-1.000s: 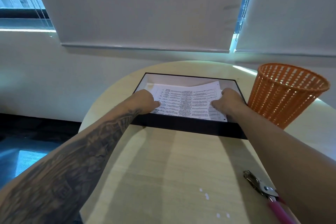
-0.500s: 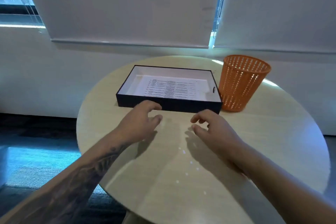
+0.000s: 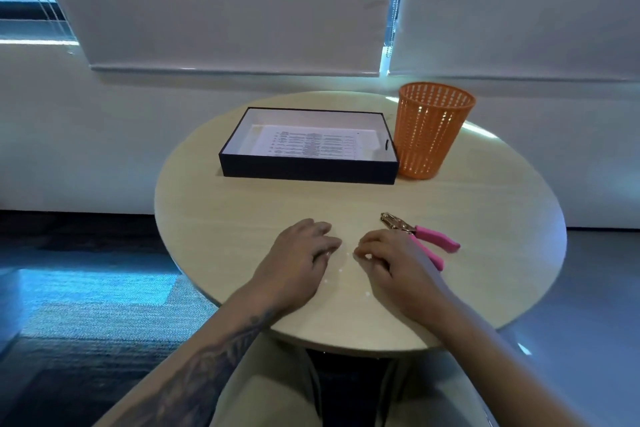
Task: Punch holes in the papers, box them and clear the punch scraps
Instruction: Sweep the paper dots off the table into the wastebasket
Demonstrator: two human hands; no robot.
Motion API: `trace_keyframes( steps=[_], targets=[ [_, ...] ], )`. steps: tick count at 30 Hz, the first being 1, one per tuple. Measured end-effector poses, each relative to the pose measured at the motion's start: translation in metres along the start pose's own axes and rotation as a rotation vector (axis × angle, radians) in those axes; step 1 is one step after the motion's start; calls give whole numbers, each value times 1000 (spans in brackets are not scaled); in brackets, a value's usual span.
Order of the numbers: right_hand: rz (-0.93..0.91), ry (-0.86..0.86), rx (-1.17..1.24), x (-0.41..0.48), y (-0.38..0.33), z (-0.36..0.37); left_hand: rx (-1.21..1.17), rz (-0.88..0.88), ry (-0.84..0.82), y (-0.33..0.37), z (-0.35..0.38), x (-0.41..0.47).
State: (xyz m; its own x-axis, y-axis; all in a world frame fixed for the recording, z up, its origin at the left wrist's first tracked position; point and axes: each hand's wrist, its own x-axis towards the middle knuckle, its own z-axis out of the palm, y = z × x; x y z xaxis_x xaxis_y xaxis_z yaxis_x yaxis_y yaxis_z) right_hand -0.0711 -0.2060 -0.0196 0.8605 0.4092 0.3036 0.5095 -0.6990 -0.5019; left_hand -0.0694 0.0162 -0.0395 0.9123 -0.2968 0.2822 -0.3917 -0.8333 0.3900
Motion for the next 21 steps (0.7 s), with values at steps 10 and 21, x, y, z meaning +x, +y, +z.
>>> trace_keyframes(
  steps=[10,21],
  targets=[
    [157,-133,172,-12,4,-12,-320,-90,-37,-4,-15,-13],
    [138,-103,73,-4,0,-6,-77,-55,-76,8,-15,-8]
  ],
)
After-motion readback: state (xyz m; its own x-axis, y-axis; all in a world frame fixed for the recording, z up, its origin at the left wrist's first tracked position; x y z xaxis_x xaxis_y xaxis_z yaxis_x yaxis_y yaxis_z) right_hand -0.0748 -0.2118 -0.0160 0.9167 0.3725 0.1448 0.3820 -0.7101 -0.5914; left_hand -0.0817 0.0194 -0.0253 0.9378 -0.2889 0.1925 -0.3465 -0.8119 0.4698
